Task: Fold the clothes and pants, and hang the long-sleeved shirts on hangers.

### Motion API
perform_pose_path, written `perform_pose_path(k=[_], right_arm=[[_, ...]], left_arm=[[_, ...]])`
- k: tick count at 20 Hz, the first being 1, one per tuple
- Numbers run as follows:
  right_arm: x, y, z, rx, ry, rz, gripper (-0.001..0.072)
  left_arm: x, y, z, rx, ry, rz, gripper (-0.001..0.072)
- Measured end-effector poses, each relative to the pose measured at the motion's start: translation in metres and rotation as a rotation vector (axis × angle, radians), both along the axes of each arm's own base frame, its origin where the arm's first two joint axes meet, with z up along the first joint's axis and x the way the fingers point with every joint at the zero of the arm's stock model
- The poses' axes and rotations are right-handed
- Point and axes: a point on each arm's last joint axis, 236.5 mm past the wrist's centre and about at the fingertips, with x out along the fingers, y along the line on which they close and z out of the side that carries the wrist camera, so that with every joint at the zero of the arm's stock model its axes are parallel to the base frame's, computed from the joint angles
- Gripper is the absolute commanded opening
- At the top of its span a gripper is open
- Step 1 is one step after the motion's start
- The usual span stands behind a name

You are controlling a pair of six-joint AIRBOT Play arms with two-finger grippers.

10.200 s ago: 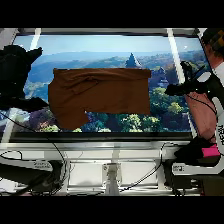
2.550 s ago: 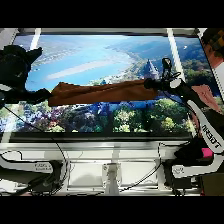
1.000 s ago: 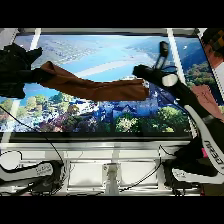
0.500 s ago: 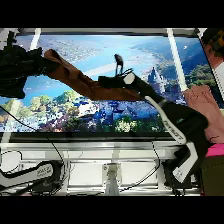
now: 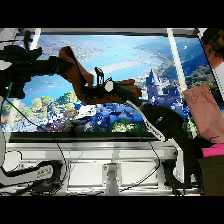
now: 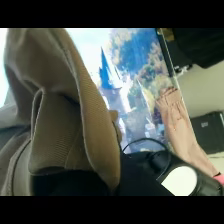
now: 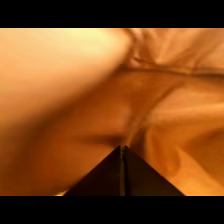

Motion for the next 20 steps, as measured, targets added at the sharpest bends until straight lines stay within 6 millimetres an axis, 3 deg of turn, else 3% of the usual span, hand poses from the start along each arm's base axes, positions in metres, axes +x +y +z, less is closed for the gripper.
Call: perform_pose_path(k=[2,6,9,12,16,17,18,19,20], right_arm=[[0.012,-0.029,0.008,-0.073,-0.030,0.028,0.0007],[0.044,-0.119,0.037,-0.226,-0.065,0.016,0.0008],[0.063,-0.181,0.067,-0.276,-0.078,-0.044,0.0008],[0.078,-0.230,0.097,-0.296,-0.108,-0.114,0.0008],[0.093,-0.287,0.127,-0.312,-0.146,-0.209,0.0008],[0.096,-0.299,0.133,-0.314,-0.151,-0.231,0.0009],[0.097,-0.310,0.135,-0.320,-0.151,-0.246,0.0013],[0.097,-0.320,0.135,-0.331,-0.144,-0.252,0.0060],[0.097,-0.328,0.136,-0.340,-0.146,-0.254,0.0202]], left_arm=[[0.003,-0.016,-0.005,0.004,-0.003,-0.010,0.0019],[0.009,-0.059,-0.019,0.017,-0.006,-0.027,0.0019],[0.012,-0.103,-0.043,0.035,0.005,-0.042,0.0019],[0.013,-0.153,-0.069,0.035,0.020,-0.032,0.0020],[0.000,-0.220,-0.096,0.033,0.034,-0.013,0.0020],[-0.004,-0.233,-0.101,0.039,0.030,-0.005,0.0081],[-0.008,-0.243,-0.105,0.043,0.027,0.000,0.0325],[-0.012,-0.251,-0.109,0.052,0.023,0.003,0.0688],[-0.014,-0.256,-0.112,0.059,0.018,0.007,0.0703]])
